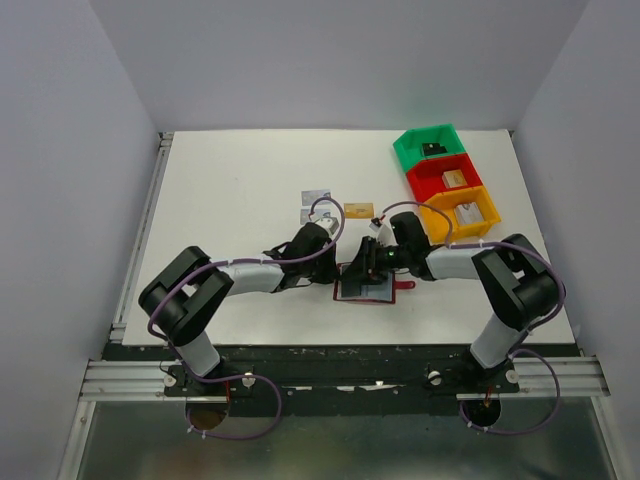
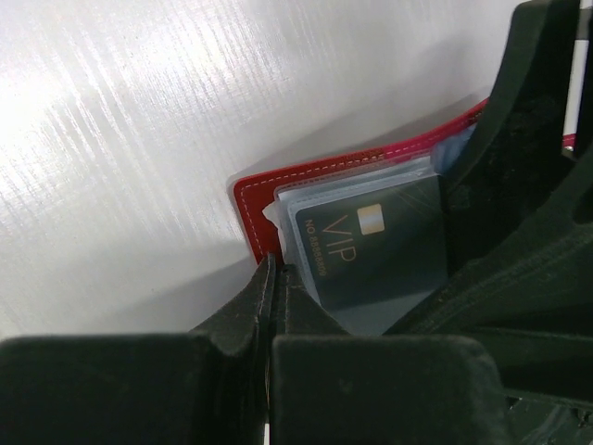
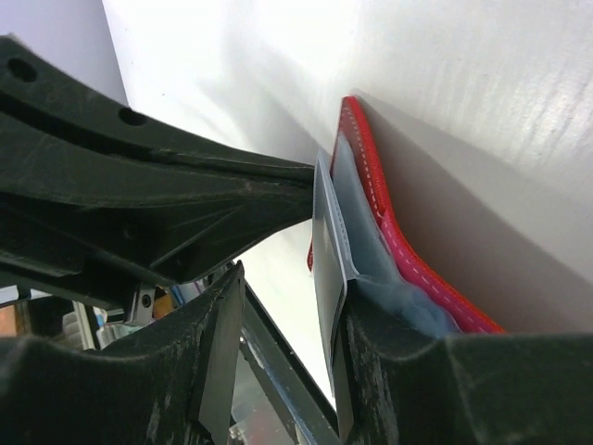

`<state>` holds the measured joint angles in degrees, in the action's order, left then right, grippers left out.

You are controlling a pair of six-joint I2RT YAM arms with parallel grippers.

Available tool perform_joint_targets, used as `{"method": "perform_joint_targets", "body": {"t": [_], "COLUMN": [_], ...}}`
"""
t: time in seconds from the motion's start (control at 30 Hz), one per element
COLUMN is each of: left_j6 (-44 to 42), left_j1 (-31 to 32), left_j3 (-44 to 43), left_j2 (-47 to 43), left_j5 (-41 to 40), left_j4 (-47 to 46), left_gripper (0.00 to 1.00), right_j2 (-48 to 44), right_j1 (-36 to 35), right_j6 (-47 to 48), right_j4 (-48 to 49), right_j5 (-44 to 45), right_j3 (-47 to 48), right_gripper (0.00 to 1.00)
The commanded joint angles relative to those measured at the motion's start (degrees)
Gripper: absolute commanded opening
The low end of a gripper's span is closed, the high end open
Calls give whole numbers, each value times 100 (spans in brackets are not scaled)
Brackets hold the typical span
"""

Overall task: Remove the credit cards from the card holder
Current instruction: Remove the credit card from the card holder.

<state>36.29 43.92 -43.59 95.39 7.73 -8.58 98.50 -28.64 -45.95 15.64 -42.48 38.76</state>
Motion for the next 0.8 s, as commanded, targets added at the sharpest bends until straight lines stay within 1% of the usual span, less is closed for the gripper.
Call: {"method": "perform_joint_targets", "body": {"t": [0.0,0.33,0.77], "left_j6": [237,387,422], "left_j1": [20,-112,-165], "left_j3": [26,97,88], "left_j2": [260,287,322], "left_j5": [27,-17,-17], "left_j4": [471,524,577], "left_gripper": [0,0,0], "right_j2": [-348,-612,-832], "right_j1": [-71,-80,-62], "right_j6": [411,640,711], "right_j4": [-631,-1142,-1309], "right_j5": [161,328,398], "right_j3": [211,255,237], "right_gripper": [47,46,46]}}
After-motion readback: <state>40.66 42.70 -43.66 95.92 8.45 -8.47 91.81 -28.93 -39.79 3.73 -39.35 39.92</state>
